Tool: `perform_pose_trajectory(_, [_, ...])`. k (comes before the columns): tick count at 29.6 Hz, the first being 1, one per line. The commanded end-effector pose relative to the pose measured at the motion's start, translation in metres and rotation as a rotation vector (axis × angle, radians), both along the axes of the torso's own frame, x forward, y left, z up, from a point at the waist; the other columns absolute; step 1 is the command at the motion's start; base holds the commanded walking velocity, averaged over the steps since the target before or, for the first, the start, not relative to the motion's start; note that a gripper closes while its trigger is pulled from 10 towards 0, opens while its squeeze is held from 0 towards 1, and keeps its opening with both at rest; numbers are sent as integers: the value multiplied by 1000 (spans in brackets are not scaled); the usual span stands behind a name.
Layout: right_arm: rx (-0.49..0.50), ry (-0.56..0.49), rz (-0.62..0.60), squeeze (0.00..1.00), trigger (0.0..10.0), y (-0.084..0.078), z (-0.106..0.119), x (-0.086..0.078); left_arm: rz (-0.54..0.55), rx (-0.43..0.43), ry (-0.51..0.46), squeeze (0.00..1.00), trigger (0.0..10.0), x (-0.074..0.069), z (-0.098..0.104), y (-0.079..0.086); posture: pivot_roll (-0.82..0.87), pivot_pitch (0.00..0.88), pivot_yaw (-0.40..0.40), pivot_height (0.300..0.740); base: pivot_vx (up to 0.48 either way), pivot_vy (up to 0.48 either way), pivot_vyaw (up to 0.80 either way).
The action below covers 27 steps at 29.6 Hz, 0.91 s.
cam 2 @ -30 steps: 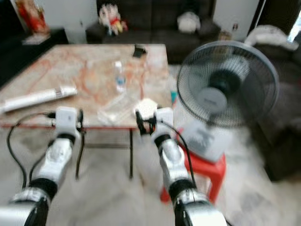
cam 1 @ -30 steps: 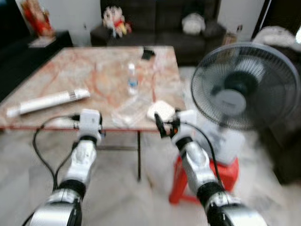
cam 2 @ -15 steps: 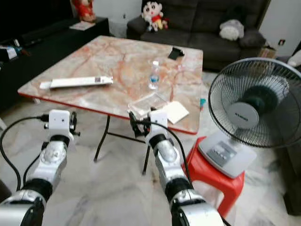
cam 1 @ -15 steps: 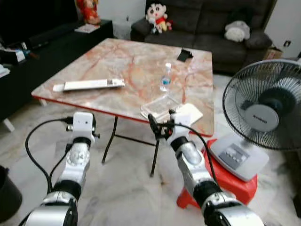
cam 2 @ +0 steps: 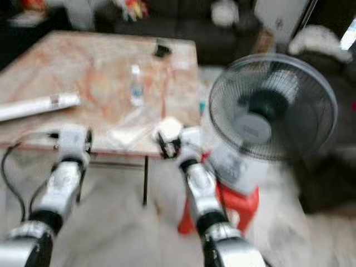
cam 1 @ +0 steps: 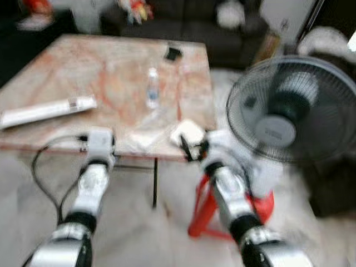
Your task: Picking trash to rubbish bin
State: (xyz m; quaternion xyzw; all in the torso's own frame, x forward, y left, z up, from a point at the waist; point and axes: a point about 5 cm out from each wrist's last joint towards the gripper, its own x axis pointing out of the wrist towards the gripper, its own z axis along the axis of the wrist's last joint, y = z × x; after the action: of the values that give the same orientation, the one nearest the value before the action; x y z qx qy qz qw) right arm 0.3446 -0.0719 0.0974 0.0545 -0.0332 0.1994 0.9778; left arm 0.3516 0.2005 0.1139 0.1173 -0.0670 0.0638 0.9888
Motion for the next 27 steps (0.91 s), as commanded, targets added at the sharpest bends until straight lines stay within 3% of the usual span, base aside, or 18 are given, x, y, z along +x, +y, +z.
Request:
perform_pose_trajectory(1, [-2,1,-24,0,10000,-8,1,2,-21,-13,-22,0,10000,2,4,-8,49,8,-32,740,0,0,0])
perform_pose_trajectory(24, [-22,-13,-13,0,10000,-7,1,1,-14,-10,-40,0,10000,4,10,-6,48,2,-29,740,0,0,0])
perform_pose_trajectory(27, [-23,-12,-12,0,10000,-7,1,1,-8,-10,-41,0,10000,4,11,-4,48,0,-30,740,0,0,800])
